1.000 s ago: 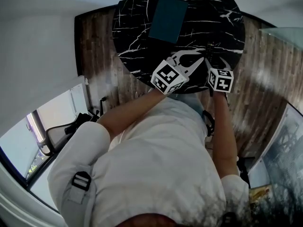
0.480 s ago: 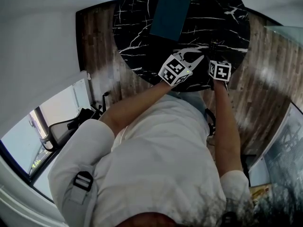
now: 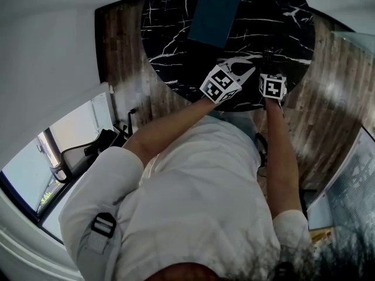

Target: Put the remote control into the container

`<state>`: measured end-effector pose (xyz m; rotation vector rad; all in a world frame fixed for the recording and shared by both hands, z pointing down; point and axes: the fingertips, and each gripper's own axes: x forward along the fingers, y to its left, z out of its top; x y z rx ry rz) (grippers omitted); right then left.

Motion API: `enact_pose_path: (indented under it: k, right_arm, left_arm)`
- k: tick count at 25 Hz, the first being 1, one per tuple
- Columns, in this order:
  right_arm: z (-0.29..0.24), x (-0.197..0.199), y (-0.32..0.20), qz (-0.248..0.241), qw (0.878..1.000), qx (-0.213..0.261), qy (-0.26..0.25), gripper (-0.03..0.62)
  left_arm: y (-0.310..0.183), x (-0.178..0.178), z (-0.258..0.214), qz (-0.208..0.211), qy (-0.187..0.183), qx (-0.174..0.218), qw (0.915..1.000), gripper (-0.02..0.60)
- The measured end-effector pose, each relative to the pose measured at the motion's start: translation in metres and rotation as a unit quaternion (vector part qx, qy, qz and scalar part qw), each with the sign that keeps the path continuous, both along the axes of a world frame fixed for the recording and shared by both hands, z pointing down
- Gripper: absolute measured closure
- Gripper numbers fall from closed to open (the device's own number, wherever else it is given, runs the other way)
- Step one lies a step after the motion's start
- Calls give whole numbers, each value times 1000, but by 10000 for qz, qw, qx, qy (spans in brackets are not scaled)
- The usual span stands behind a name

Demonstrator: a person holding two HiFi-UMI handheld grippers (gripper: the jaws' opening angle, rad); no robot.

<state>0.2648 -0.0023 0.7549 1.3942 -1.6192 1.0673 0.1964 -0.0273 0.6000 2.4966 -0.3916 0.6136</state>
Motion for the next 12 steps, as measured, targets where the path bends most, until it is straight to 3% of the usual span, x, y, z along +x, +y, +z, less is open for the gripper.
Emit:
enact_pose_path:
  k: [3, 12]
  right_arm:
    - [1, 3, -1, -9, 10000, 71, 63, 391]
    - [-11, 0, -9, 274, 9988, 280, -291, 402]
  left_arm:
    - [2, 1, -1, 17, 23, -13, 10000, 575]
    - [1, -7, -13, -55, 111, 49, 9999, 575]
